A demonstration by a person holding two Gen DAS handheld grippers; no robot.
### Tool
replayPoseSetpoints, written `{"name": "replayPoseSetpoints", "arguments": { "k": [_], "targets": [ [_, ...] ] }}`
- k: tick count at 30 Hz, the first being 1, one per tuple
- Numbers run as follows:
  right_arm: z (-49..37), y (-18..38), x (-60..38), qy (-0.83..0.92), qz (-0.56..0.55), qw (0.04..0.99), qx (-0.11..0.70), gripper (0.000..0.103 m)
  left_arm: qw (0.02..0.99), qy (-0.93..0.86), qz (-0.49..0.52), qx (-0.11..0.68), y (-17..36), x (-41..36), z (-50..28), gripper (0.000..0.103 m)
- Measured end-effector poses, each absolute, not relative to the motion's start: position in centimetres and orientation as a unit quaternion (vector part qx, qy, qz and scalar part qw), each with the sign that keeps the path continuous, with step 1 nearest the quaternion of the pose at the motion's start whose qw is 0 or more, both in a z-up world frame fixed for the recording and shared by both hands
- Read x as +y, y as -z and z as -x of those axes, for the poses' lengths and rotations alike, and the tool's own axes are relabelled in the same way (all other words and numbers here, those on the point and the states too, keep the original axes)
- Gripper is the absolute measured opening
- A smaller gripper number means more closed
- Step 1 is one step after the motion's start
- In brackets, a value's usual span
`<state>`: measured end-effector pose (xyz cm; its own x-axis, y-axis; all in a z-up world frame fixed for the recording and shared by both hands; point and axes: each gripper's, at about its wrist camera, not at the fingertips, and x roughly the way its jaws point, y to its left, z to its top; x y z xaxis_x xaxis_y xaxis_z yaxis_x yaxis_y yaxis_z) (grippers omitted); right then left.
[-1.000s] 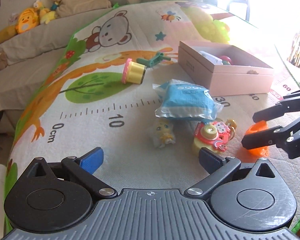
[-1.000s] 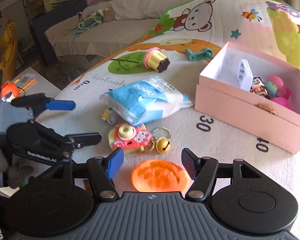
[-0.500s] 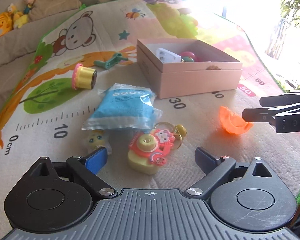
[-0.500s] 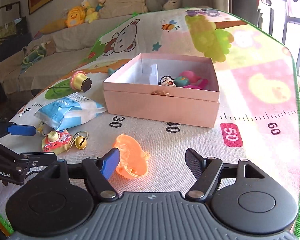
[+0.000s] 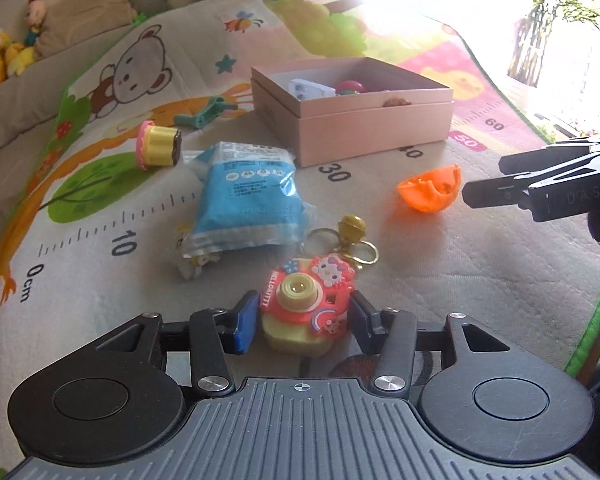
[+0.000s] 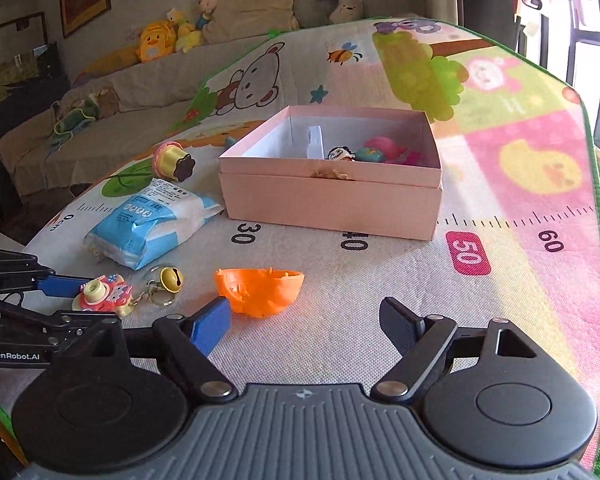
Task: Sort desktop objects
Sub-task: 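Grasp the orange pumpkin cup with the right gripper while the left grasps the pink lens toy, then lift the pumpkin cup and pink lens toy and drop both into the pink box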
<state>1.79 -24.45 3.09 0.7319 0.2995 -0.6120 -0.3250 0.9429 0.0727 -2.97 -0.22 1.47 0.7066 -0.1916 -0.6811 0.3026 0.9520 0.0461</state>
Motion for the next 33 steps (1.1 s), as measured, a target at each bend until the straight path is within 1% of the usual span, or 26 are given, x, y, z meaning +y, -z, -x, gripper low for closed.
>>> {"name": "replayPoseSetpoints", "arguments": {
  "k": [1,2,3,4,5,6,8,9,13,16,19,21,22,26,27,28,29,33],
  "targets": [
    [-1.7,-3.1,-24.3,-0.17,0.023,0.93,0.324,0.084,0.922,0.117,-0.082,0.359,-1.5,0.3,3.3,0.063],
    [-1.6,-3.1,-24.1,-0.172,0.027,0.93,0.323,0.084,0.925,0.096,-0.087,0.356,-1.5,0.8,3.5,0.069],
    [-1.6,-3.1,-23.9,-0.174,0.03,0.93,0.322,0.085,0.928,0.078,-0.09,0.353,-1.5,1.2,3.7,0.072],
    [-1.5,-3.1,-23.6,-0.177,0.034,0.93,0.321,0.085,0.929,0.069,-0.088,0.353,-1.6,1.5,3.7,0.073],
    [-1.5,-3.1,-23.3,-0.18,0.037,0.929,0.321,0.086,0.929,0.068,-0.073,0.356,-1.8,2.1,3.6,0.076],
    [-1.5,-3.0,-23.1,-0.182,0.038,0.929,0.321,0.086,0.928,0.074,-0.055,0.36,-2.0,2.4,3.5,0.083],
    [-1.5,-2.9,-22.6,-0.187,0.041,0.927,0.323,0.086,0.928,0.089,-0.025,0.362,-2.2,2.5,3.4,0.09],
    [-1.5,-2.8,-22.3,-0.189,0.042,0.926,0.324,0.086,0.927,0.096,-0.021,0.361,-2.2,2.2,3.4,0.091],
    [-1.2,-2.6,-21.5,-0.194,0.054,0.925,0.322,0.086,0.926,0.105,-0.018,0.361,-1.8,1.0,2.7,0.091],
    [-1.1,-2.6,-21.5,-0.2,0.058,0.926,0.314,0.087,0.925,0.095,-0.017,0.368,-1.3,0.7,2.1,0.088],
    [-1.8,-2.3,-21.9,-0.197,0.046,0.925,0.323,0.087,0.926,0.079,-0.017,0.37,-1.0,0.9,1.5,0.081],
    [-2.5,-2.0,-21.8,-0.199,0.042,0.921,0.333,0.087,0.928,0.074,-0.016,0.364,-1.1,1.0,1.5,0.07],
    [-2.7,-1.9,-21.6,-0.199,0.044,0.92,0.335,0.087,0.929,0.077,-0.014,0.362,-1.2,1.1,1.6,0.068],
    [-3.9,-1.9,-20.6,-0.199,0.053,0.918,0.34,0.086,0.931,0.085,-0.016,0.355,-1.1,1.0,1.9,0.067],
    [-4.2,-2.0,-20.3,-0.198,0.055,0.917,0.341,0.078,0.931,0.087,-0.016,0.353,-1.2,1.0,2.1,0.067],
    [-4.4,-2.0,-20.1,-0.198,0.055,0.916,0.344,0.065,0.932,0.088,-0.015,0.351,-1.3,1.0,2.2,0.067],
    [-4.7,-2.1,-20.0,-0.199,0.054,0.913,0.351,0.06,0.933,0.09,-0.014,0.348,-1.4,1.0,2.4,0.067],
    [-4.5,-2.5,-19.6,-0.204,0.063,0.911,0.353,0.06,0.941,0.093,-0.024,0.326,-2.3,0.8,3.3,0.067]
  ]
}}
